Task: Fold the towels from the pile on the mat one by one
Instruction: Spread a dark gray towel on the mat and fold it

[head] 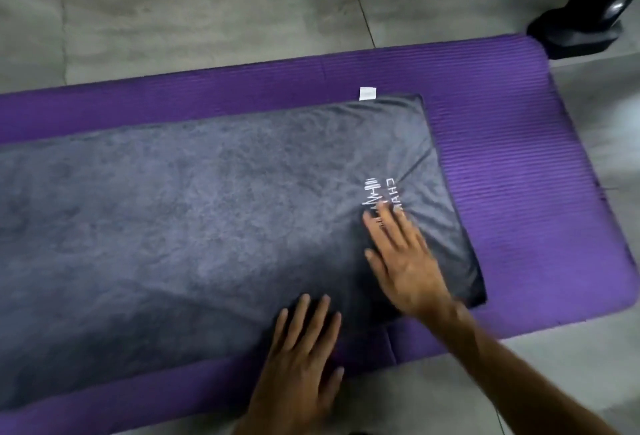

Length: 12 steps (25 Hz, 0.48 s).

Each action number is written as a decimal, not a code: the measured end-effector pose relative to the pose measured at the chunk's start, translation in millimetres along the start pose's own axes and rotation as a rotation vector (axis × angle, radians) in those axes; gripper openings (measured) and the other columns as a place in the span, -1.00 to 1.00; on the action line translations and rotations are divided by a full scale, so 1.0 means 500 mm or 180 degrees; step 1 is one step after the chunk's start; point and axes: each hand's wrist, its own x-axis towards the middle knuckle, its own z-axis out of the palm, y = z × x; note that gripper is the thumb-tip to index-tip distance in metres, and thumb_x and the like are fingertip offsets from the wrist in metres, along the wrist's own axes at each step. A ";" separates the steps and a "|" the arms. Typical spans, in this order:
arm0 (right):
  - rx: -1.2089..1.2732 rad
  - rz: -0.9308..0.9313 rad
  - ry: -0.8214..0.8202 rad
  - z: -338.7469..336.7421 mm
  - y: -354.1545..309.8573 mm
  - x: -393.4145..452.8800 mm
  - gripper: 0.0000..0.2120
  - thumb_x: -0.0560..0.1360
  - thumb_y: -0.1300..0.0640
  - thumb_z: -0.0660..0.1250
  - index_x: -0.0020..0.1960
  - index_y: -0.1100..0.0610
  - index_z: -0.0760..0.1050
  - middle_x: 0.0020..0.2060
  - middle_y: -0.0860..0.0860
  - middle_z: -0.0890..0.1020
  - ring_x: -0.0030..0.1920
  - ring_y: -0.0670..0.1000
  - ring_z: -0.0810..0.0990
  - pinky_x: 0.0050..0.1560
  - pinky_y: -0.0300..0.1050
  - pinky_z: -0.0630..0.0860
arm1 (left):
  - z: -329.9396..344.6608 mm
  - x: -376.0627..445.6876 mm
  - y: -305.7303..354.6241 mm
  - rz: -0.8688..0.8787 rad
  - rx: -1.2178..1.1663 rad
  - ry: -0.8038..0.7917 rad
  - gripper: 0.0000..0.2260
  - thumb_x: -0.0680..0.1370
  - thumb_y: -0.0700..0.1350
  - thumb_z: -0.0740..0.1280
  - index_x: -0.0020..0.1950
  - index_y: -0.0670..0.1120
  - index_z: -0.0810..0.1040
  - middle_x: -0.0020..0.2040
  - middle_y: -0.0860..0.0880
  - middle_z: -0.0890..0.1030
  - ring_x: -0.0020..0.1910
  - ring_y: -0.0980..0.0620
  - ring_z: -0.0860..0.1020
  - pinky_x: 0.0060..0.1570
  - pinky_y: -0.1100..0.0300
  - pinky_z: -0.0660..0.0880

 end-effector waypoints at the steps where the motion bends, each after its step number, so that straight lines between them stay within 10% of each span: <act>1: -0.0136 0.0024 -0.0116 0.018 0.006 -0.080 -0.47 0.64 -0.09 0.03 0.57 0.03 0.16 0.57 0.05 0.15 0.55 0.15 0.16 0.48 0.15 0.19 | 0.004 -0.005 0.007 0.0280 0.0034 -0.0120 -0.47 0.45 0.19 0.30 0.39 0.04 0.48 0.52 0.00 0.30 0.51 -0.04 0.24 0.40 -0.03 0.19; 6: -0.0221 0.1198 -0.0034 0.007 0.041 -0.191 -0.44 0.59 -0.09 0.05 0.47 0.19 0.36 0.50 0.19 0.30 0.49 0.27 0.25 0.45 0.25 0.21 | -0.008 -0.017 0.005 0.0201 -0.1335 0.0151 -0.77 0.49 0.04 0.38 0.12 0.05 0.66 0.30 0.17 0.55 0.36 0.23 0.41 0.32 0.19 0.38; 12: 0.0483 -0.0825 -0.0029 0.045 -0.261 -0.031 -0.49 0.65 -0.05 -0.02 0.31 0.23 0.53 0.38 0.17 0.48 0.41 0.20 0.39 0.38 0.15 0.31 | -0.105 -0.083 -0.163 -0.1654 -0.1015 0.1939 -0.85 0.52 -0.11 0.28 0.00 -0.04 0.63 0.00 0.05 0.63 -0.02 0.08 0.54 0.11 0.35 0.41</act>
